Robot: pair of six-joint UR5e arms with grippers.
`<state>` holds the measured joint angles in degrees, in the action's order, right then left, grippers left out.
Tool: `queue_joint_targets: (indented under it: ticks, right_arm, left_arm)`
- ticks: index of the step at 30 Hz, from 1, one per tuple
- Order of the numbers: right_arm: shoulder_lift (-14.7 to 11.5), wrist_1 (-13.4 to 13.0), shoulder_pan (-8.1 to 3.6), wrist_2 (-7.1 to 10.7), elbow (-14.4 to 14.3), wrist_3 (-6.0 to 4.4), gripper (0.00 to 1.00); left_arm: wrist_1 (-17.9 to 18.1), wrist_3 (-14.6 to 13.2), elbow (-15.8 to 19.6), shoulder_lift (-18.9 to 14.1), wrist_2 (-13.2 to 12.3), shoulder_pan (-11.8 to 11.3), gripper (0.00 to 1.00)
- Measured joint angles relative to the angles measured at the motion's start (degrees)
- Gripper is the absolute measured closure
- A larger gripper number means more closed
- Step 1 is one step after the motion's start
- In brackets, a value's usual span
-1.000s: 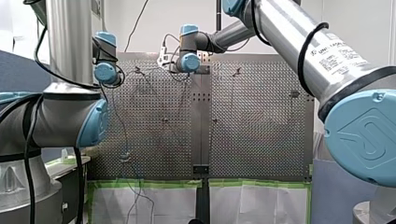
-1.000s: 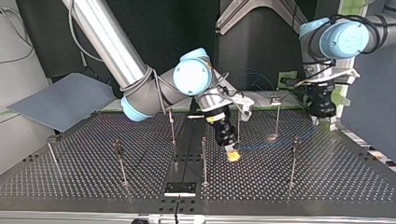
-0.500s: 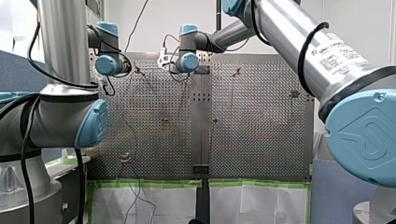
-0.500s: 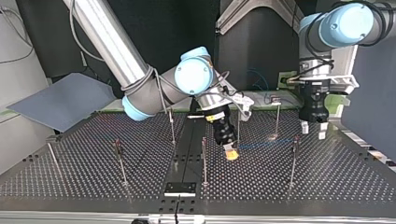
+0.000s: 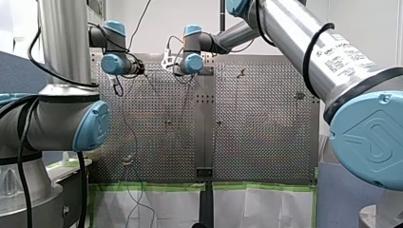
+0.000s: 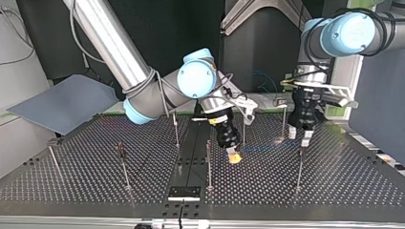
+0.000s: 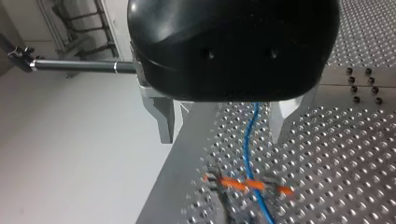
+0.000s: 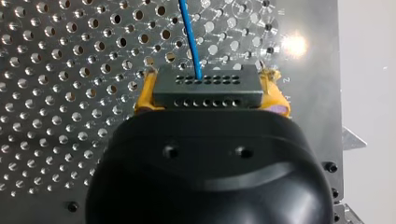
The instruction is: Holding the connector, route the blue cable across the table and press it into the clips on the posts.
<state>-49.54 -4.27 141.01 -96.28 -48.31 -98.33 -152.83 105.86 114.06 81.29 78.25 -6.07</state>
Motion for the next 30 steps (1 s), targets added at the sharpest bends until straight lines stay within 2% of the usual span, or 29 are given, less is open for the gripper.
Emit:
queue_joint_targets:
  ticks: [8, 15, 24, 30]
  right_arm:
    - [0.01, 0.16, -0.18, 0.02, 0.00, -0.06, 1.00]
    - [0.01, 0.21, -0.35, 0.03, 0.00, -0.13, 1.00]
    - [0.02, 0.22, -0.54, 0.11, 0.00, -0.29, 1.00]
    - [0.02, 0.22, -0.52, 0.17, 0.00, -0.30, 1.00]
  left_arm:
    - [0.02, -0.36, -1.25, 0.57, -0.16, 1.27, 0.00]
    - [0.00, -0.88, -2.85, 2.63, -0.01, 2.40, 0.00]
    - [-0.93, -3.77, -6.32, 6.95, 2.80, 4.13, 0.00]
    - [-1.08, -4.63, -8.99, 9.44, 4.91, 5.47, 0.00]
